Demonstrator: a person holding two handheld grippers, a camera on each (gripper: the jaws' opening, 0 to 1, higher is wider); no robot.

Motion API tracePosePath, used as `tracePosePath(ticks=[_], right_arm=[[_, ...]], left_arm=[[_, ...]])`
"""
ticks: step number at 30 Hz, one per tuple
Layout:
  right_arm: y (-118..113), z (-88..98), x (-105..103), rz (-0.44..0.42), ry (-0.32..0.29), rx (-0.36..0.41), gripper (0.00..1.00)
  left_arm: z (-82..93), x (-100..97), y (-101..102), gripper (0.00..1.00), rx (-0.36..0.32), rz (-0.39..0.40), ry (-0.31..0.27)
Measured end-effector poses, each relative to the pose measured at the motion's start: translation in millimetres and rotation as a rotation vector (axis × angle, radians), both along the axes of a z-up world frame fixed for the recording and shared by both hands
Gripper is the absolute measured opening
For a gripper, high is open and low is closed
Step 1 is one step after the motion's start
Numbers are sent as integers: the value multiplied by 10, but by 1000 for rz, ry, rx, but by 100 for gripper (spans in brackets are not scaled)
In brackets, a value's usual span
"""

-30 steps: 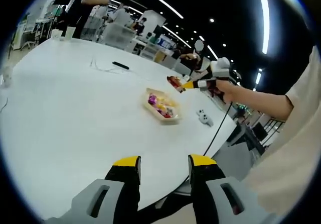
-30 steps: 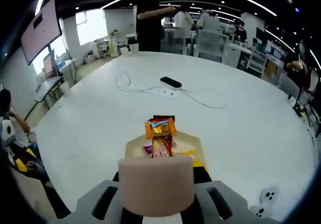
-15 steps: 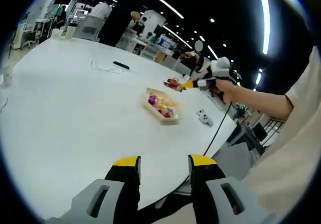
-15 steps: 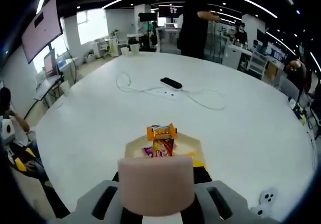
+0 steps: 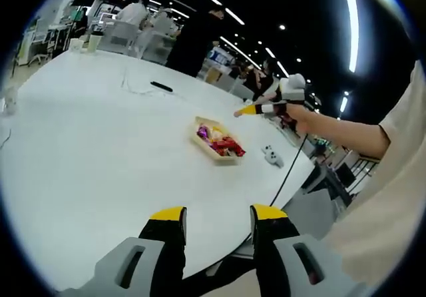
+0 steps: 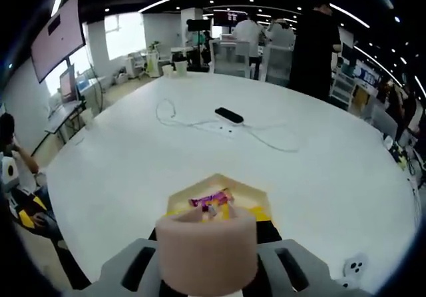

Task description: Place the target food into the container with the food tongs after gripping and lifting it, then release it inside without dropping or visibly crushing the food.

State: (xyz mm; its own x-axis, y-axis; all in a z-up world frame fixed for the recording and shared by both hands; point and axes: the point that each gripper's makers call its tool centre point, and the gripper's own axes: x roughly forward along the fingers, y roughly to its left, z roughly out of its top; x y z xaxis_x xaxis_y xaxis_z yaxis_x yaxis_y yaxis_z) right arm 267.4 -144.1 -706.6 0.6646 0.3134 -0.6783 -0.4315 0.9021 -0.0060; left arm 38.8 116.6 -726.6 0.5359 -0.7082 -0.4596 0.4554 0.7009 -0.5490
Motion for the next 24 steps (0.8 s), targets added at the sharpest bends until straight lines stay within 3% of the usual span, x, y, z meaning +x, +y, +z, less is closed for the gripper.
tracePosePath(ticks=[24], right_arm=[[9, -21, -144, -21, 12, 35, 24]], left_arm=[[10, -17, -4, 38, -4, -6, -1]])
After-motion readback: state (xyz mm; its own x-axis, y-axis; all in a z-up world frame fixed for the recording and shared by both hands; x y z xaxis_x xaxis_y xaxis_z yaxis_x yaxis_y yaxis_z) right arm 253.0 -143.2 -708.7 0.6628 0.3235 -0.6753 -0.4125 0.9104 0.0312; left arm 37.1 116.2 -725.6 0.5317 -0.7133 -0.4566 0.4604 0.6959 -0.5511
